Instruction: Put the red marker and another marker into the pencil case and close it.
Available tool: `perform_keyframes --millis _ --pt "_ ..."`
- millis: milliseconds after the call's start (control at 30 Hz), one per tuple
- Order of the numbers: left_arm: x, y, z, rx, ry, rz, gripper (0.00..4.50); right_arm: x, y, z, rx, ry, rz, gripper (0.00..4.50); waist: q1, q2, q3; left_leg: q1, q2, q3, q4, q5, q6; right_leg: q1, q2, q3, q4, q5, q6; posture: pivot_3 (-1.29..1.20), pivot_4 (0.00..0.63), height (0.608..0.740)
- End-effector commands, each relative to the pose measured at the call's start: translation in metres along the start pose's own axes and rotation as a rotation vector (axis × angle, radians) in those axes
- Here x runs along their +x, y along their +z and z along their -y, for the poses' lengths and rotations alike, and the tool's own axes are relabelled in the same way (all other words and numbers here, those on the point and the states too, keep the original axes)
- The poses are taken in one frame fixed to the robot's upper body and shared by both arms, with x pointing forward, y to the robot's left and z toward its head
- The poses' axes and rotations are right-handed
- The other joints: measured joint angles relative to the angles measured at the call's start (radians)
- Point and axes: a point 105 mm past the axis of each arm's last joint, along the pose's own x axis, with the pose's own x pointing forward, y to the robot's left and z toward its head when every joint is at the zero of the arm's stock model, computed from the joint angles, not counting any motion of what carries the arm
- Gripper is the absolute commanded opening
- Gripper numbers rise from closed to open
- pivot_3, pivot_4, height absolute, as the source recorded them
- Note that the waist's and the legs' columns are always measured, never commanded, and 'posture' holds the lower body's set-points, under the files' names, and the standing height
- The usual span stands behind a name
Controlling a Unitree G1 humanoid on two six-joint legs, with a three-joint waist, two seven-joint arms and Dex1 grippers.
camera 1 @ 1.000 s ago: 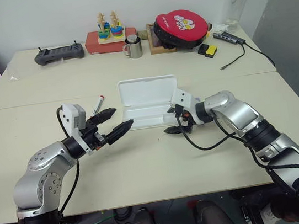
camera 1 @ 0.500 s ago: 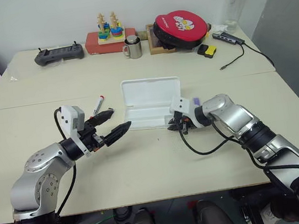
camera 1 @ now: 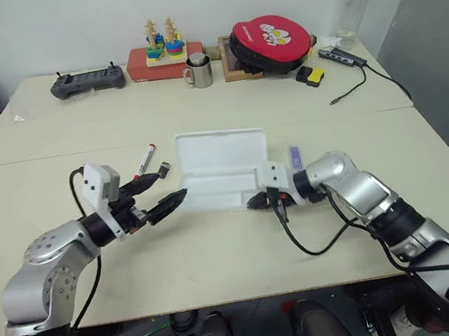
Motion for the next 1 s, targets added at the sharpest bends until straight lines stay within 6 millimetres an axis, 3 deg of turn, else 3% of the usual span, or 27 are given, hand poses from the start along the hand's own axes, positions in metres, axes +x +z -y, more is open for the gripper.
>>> perform_keyframes --millis 33,267,367,433,600,733,867,1000 --pt "-0.008 0.008 -0.004 0.045 0.023 0.01 4.5 0.0 0.004 -0.011 -0.034 0.036 0.001 0.05 0.0 0.0 0.0 0.0 0.0 0.0 0.0 0.0 0.0 0.0 0.0 0.0 0.0 -0.002 0.003 0.0 0.15 0.74" --pt "-0.015 0.006 -0.021 0.04 0.098 -0.002 4.5 0.0 0.007 -0.004 -0.028 -0.007 0.014 0.05 0.0 0.0 0.0 0.001 0.0 0.0 0.001 0.0 0.0 0.0 0.0 0.0 0.0 -0.002 0.003 0.0 0.15 0.74" --pt "-0.016 0.007 -0.031 0.044 0.144 0.013 4.5 -0.001 0.009 -0.004 -0.036 -0.006 0.016 0.58 0.0 0.0 0.0 0.001 0.0 0.0 0.001 0.0 0.0 0.0 0.0 0.0 0.0 -0.001 0.004 0.0 0.15 0.74" --pt "-0.02 0.008 -0.048 0.039 0.234 0.015 4.5 -0.007 0.019 -0.005 -0.027 0.005 0.06 1.04 0.001 0.0 0.0 0.001 0.0 0.0 0.0 0.0 0.0 0.0 0.0 0.0 0.0 -0.002 0.003 0.0 0.15 0.74" --pt "-0.02 0.004 -0.079 0.038 0.388 -0.017 4.5 -0.028 0.052 0.002 0.004 -0.036 0.212 2.3 0.003 0.0 0.0 0.001 0.0 0.0 0.0 0.0 0.0 0.001 0.0 0.0 0.0 -0.002 0.004 0.0 0.15 0.74" --pt "-0.016 -0.01 -0.112 0.038 0.535 -0.109 4.5 -0.056 0.095 0.025 0.081 -0.192 0.465 3.34 0.004 0.0 0.0 0.001 0.0 -0.001 0.0 0.0 0.0 0.0 0.0 -0.001 0.001 -0.001 0.004 0.0 0.15 0.74" --pt "0.005 -0.019 -0.115 0.028 0.484 -0.155 4.5 -0.069 0.094 0.045 0.155 -0.365 0.495 4.38 0.009 -0.001 -0.001 0.001 0.0 -0.001 0.001 0.0 0.0 0.001 0.0 -0.001 0.0 -0.001 0.005 0.0 0.15 0.74" --pt "0.018 -0.026 -0.124 0.005 0.496 -0.198 4.5 -0.072 0.093 0.052 0.171 -0.428 0.489 4.48 0.015 -0.001 -0.001 0.0 0.0 -0.001 0.0 0.0 0.0 0.0 0.0 -0.001 0.0 0.001 0.0 0.0 0.15 0.74"
